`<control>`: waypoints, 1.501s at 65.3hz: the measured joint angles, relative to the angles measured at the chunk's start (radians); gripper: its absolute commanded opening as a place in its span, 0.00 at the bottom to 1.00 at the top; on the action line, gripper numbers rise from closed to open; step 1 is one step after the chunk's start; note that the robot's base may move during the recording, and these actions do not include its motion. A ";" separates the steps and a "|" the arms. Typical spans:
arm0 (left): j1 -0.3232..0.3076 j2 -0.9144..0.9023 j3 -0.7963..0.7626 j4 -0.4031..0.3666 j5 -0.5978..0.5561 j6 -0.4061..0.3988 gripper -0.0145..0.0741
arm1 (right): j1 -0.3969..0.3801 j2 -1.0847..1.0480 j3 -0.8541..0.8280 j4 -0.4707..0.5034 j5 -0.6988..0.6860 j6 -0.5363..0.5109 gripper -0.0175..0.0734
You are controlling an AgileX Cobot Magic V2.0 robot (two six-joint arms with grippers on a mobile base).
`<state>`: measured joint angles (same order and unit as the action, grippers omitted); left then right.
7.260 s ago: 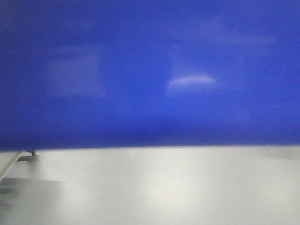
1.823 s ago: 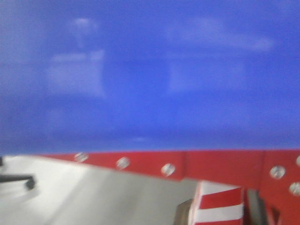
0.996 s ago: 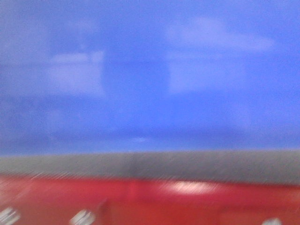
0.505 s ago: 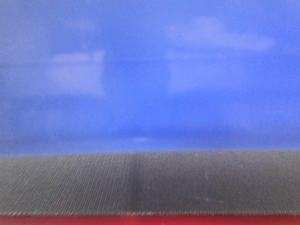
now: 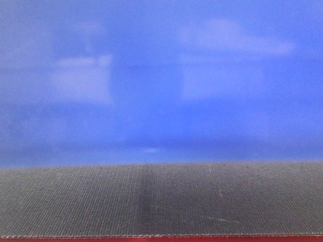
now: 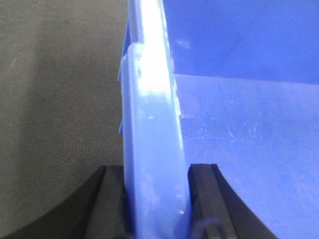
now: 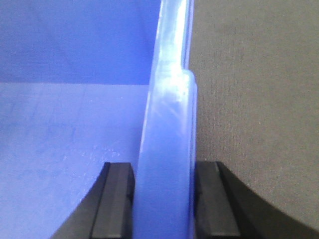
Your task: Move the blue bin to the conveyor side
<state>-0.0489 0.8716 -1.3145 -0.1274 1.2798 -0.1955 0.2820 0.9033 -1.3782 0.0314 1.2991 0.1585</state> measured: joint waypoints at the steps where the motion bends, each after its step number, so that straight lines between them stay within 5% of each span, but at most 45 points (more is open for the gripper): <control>1: 0.000 0.000 0.000 0.000 0.000 0.000 0.16 | 0.000 0.000 0.000 0.000 0.000 0.000 0.11; 66: 0.000 0.021 0.000 0.011 -0.036 0.053 0.15 | 0.000 0.038 0.000 0.001 -0.040 0.000 0.10; 98: -0.007 0.225 0.001 0.077 -0.199 0.062 0.14 | 0.000 0.156 0.125 -0.053 -0.357 0.019 0.10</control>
<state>-0.0558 1.0966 -1.3131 -0.0501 1.0807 -0.1337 0.2820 1.0594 -1.2535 -0.0214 0.9417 0.1770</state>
